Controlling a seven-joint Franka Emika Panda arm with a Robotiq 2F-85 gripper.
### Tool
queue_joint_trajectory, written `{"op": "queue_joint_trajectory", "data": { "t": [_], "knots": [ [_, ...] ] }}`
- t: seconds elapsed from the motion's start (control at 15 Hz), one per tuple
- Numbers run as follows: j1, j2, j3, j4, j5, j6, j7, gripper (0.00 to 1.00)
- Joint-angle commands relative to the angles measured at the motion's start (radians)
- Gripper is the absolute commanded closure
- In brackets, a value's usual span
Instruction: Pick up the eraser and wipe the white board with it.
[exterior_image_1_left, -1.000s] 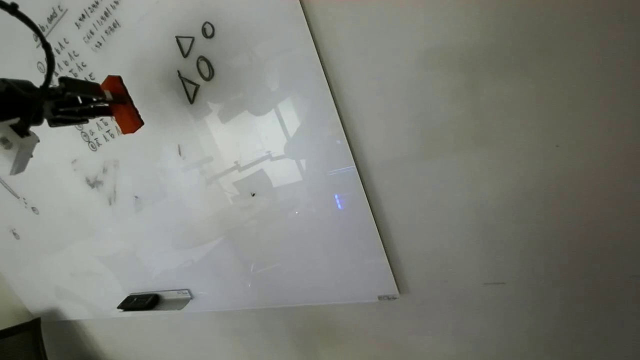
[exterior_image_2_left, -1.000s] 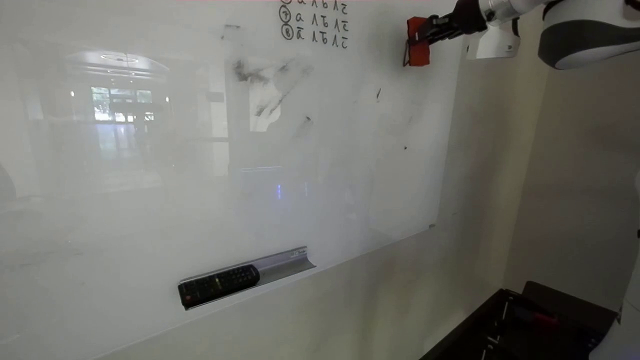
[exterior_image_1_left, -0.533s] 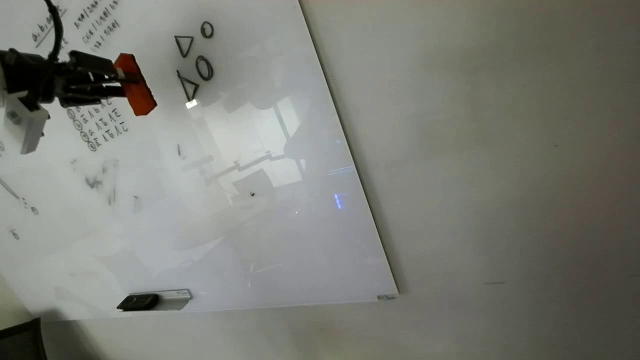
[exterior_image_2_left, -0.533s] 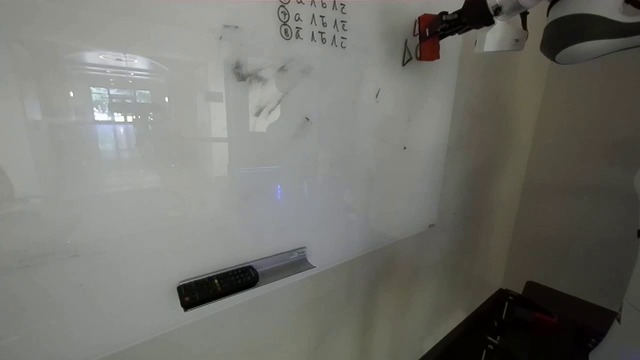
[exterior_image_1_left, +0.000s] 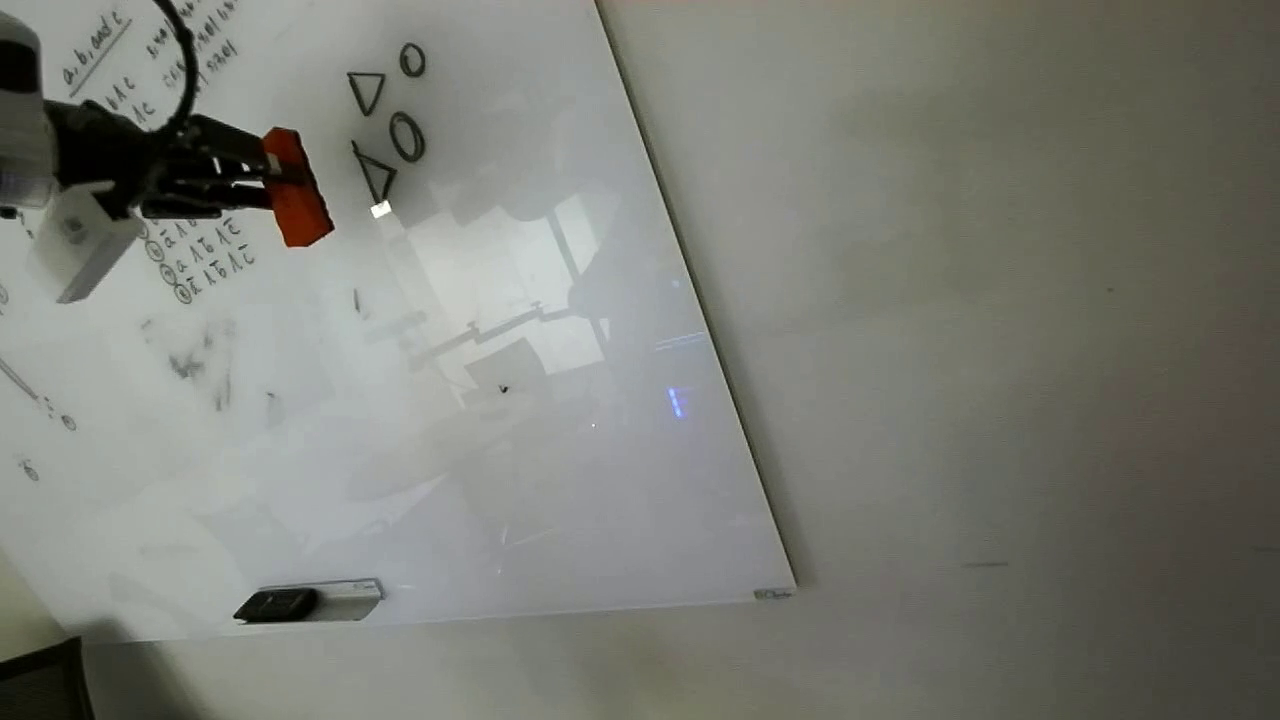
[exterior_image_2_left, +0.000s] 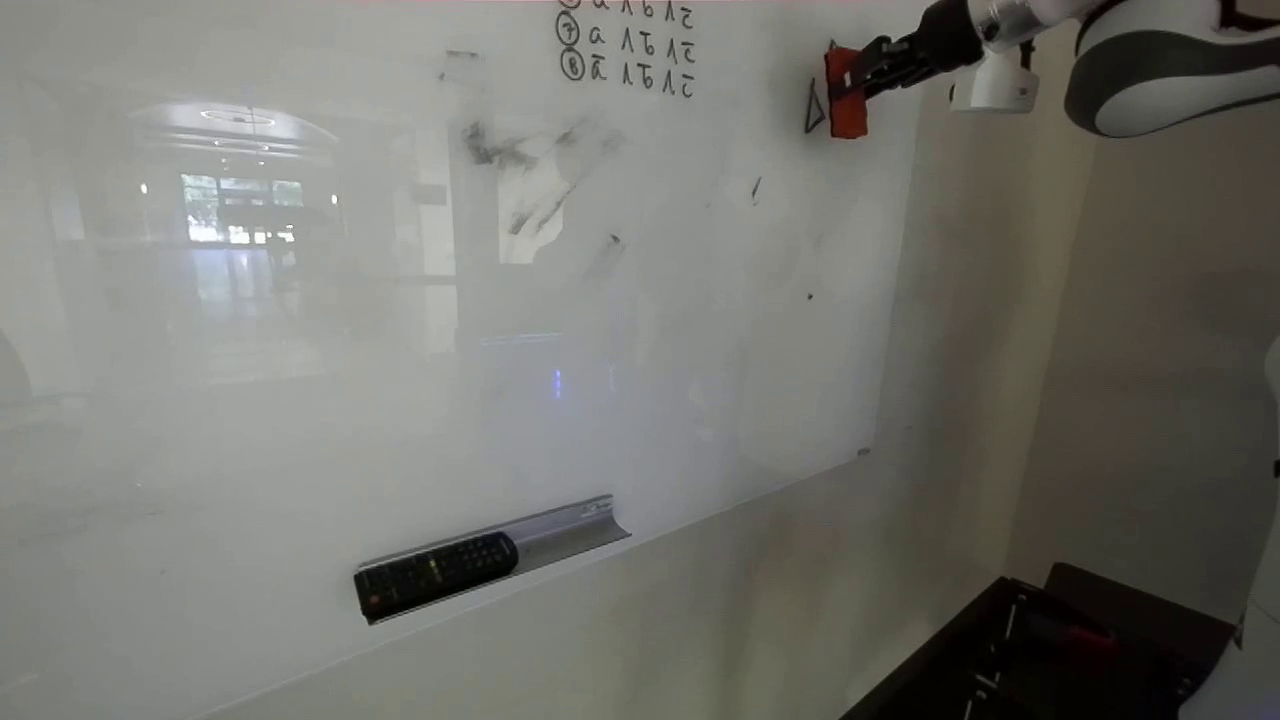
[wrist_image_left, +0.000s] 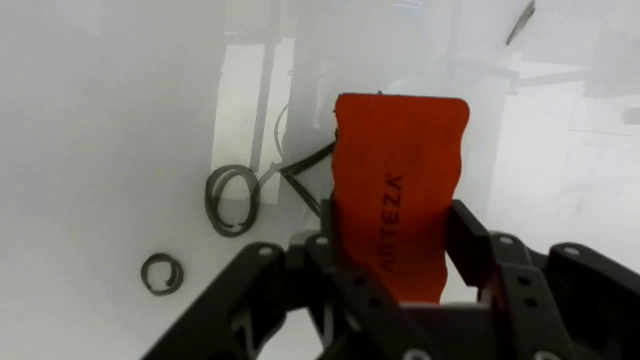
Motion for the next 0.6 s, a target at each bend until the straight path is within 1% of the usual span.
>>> {"op": "queue_joint_trajectory", "data": {
  "t": [0.0,0.07,0.13,0.2,0.27,0.53],
  "knots": [
    [-0.056,0.072,-0.016,0.051,0.190,0.115,-0.232,0.71],
    [-0.058,0.074,-0.019,0.051,0.249,0.128,-0.297,0.71],
    [-0.088,0.082,0.003,0.053,0.321,0.151,-0.367,0.71],
    [0.003,0.058,-0.058,0.075,0.237,0.107,-0.324,0.71],
    [-0.031,0.077,-0.046,0.085,0.236,0.143,-0.322,0.71],
    [-0.122,0.141,-0.021,0.134,0.125,0.251,-0.185,0.71]
  ]
}}
